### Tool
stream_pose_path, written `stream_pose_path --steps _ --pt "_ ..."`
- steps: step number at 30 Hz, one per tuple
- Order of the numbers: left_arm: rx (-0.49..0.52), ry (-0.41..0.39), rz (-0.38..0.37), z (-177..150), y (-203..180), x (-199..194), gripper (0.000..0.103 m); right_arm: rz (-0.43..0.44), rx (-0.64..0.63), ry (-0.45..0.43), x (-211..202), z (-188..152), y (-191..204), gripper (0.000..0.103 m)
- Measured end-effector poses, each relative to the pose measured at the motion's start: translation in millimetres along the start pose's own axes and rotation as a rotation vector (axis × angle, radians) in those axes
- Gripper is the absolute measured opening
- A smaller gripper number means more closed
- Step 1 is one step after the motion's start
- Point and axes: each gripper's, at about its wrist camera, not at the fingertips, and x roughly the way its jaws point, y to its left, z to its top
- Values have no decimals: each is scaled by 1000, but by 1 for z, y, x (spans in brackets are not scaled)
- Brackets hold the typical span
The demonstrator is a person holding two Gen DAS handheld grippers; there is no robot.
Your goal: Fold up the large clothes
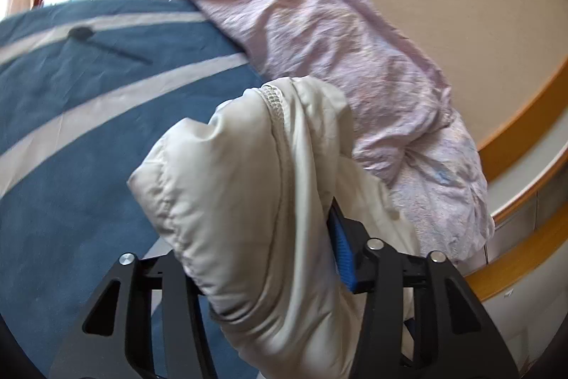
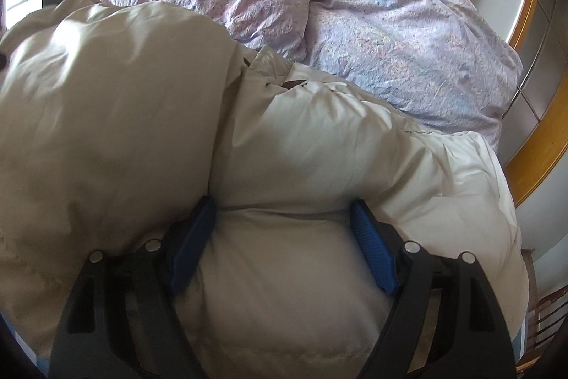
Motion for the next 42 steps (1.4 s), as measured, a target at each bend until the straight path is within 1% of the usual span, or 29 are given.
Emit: stream_pose_path --steps 4,8,10,13,15,18,21,24,28,30,32,35,37,40,42 --pt "58 -32 -37 1 -21 -7 41 7 -3 -4 2 0 0 79" --pt "130 -71 -128 -1 -51 -19 39 21 -2 -2 3 2 -2 79" --pt "191 -85 -187 -5 -73 -27 38 33 3 0 4 3 -4 79" --pt "278 -108 -262 -14 -103 -35 38 76 21 0 6 5 -12 79" --pt "345 -128 -313 -22 -126 -42 38 118 43 2 6 6 -22 79" --pt "410 -146 -355 -32 -150 -47 38 161 53 -21 4 3 -33 79" --pt "467 -167 -361 -43 -172 -49 38 197 73 -26 -7 -1 -48 77" --pt "506 -172 -370 -51 -187 -52 38 196 91 -69 -29 -8 -69 76" --pt "559 -159 -394 -65 -203 -53 38 176 168 -149 -63 -23 -115 77" --pt "605 -148 -416 -77 -215 -54 38 128 240 -173 -75 -34 -149 79" --pt "661 -131 -446 -93 -229 -54 38 86 299 -167 -80 -45 -178 82" --pt "743 -89 -490 -120 -250 -49 38 27 391 -141 -78 -63 -219 82" --pt "784 -51 -518 -136 -262 -45 38 9 467 -122 -77 -75 -246 82" --pt "844 2 -541 -160 -277 -36 38 1 559 -119 -79 -92 -277 82" --pt "874 49 -554 -176 -286 -26 38 -6 594 -116 -79 -100 -292 82"
